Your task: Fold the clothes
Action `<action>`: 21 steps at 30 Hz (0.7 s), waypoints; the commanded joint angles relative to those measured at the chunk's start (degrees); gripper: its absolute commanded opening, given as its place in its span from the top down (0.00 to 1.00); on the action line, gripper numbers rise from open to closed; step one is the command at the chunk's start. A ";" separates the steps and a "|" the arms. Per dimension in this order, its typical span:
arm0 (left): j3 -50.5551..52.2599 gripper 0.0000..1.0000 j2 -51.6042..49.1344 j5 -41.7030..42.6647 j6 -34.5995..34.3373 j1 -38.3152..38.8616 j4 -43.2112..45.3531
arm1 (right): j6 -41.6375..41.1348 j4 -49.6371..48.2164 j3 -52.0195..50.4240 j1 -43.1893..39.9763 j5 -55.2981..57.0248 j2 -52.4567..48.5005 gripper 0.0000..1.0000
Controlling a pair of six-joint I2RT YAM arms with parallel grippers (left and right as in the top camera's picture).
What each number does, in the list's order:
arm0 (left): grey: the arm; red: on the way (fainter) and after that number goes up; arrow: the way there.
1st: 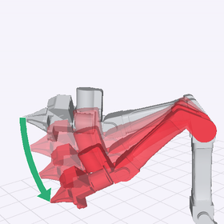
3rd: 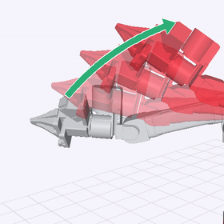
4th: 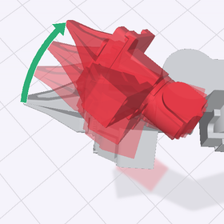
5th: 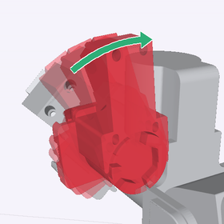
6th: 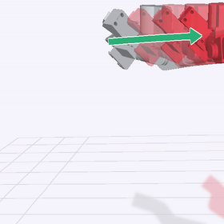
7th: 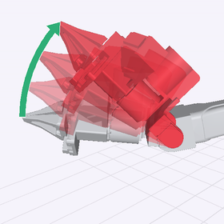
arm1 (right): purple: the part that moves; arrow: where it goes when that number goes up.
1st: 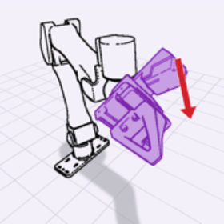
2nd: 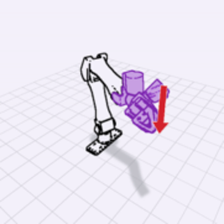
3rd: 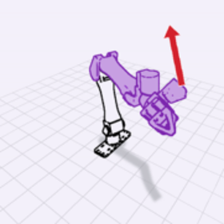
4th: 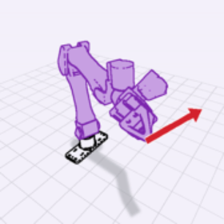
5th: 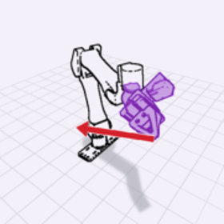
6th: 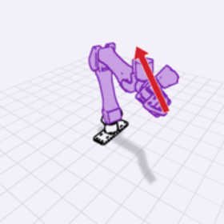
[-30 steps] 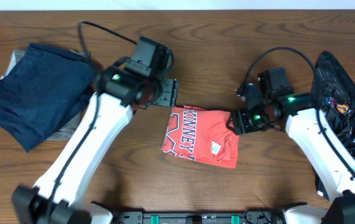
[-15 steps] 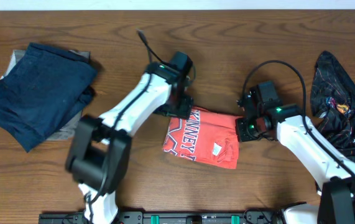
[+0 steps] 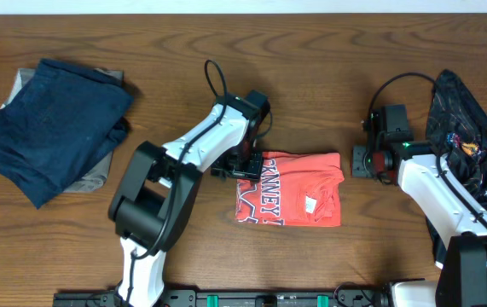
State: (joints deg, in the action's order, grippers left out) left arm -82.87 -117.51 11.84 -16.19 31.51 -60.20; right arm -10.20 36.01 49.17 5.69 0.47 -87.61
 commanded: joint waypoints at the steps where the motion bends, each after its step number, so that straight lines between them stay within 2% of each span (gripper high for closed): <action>1: -0.04 0.33 8.48 -0.52 -1.68 -0.20 -0.17 | 1.22 4.17 2.45 -0.37 -7.32 1.92 0.74; 4: -0.02 0.27 14.80 -2.43 -1.66 -0.26 2.60 | 0.81 8.68 2.64 -0.37 -12.28 5.09 0.71; 6: -0.02 0.18 17.70 -5.68 -1.68 -0.24 5.70 | 0.94 10.71 2.62 -0.35 -17.16 7.06 0.69; 9: -0.02 0.11 19.06 -7.85 -1.49 -0.24 10.99 | 5.01 14.03 2.51 0.28 -23.93 8.72 0.66; 13: 0.28 0.10 17.40 -7.85 -1.25 -0.24 16.46 | 6.73 14.03 0.66 3.23 -25.57 8.44 0.58; 21: 0.28 0.10 8.37 -6.78 -1.27 -0.20 16.76 | 7.23 5.38 -5.14 13.20 -26.43 6.12 0.57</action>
State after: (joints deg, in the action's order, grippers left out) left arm -82.85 -106.21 5.34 -17.78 31.51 -42.68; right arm -4.25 42.87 46.04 16.03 -23.88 -80.44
